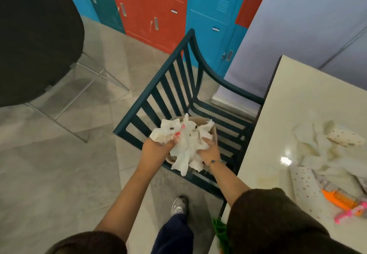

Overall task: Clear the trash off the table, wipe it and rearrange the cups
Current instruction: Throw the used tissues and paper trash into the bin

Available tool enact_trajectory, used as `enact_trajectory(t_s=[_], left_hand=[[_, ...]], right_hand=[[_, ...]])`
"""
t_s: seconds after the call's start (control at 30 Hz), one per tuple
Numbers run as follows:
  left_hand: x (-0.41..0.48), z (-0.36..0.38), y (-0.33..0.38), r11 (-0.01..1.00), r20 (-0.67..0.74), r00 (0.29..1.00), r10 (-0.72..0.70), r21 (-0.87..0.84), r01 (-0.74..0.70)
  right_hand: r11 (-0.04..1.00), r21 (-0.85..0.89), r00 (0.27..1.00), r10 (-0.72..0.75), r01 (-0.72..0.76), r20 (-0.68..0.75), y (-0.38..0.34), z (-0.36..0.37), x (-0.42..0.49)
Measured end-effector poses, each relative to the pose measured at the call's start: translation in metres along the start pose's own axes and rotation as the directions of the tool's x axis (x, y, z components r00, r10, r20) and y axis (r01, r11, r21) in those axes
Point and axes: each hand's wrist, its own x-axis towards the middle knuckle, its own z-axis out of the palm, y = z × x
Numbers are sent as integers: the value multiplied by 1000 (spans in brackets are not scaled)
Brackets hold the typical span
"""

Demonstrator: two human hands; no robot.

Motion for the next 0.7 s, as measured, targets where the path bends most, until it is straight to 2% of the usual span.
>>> enact_trajectory(t_s=[0.13, 0.2, 0.27, 0.33, 0.4, 0.47, 0.63, 0.7], left_hand=[[23, 18, -3, 997, 11, 999, -37, 72, 36], [33, 32, -4, 992, 10, 1000, -30, 126, 28], [39, 41, -8, 978, 38, 999, 30, 207, -37], [45, 55, -20, 942, 157, 987, 12, 329, -64], [46, 67, -35, 846, 323, 944, -69, 520, -116], [51, 73, -47, 763, 364, 925, -105, 627, -160], [13, 94, -11, 855, 352, 932, 90, 452, -253], [-11, 104, 10, 914, 319, 942, 106, 341, -219]], right_hand=[[990, -115, 997, -77, 80, 30, -8, -16, -8], [990, -96, 994, -105, 103, -16, -5, -30, -14], [992, -62, 994, -108, 107, -28, -2, -36, -18], [991, -15, 990, -133, 133, -56, -1, -46, -26], [988, 3, 985, -155, 156, -71, 2, -58, -35], [986, 26, 983, -159, 162, -89, 8, -68, -44], [974, 60, 968, -207, 217, -140, 25, -107, -77], [972, 113, 967, -187, 209, -174, 32, -123, -87]])
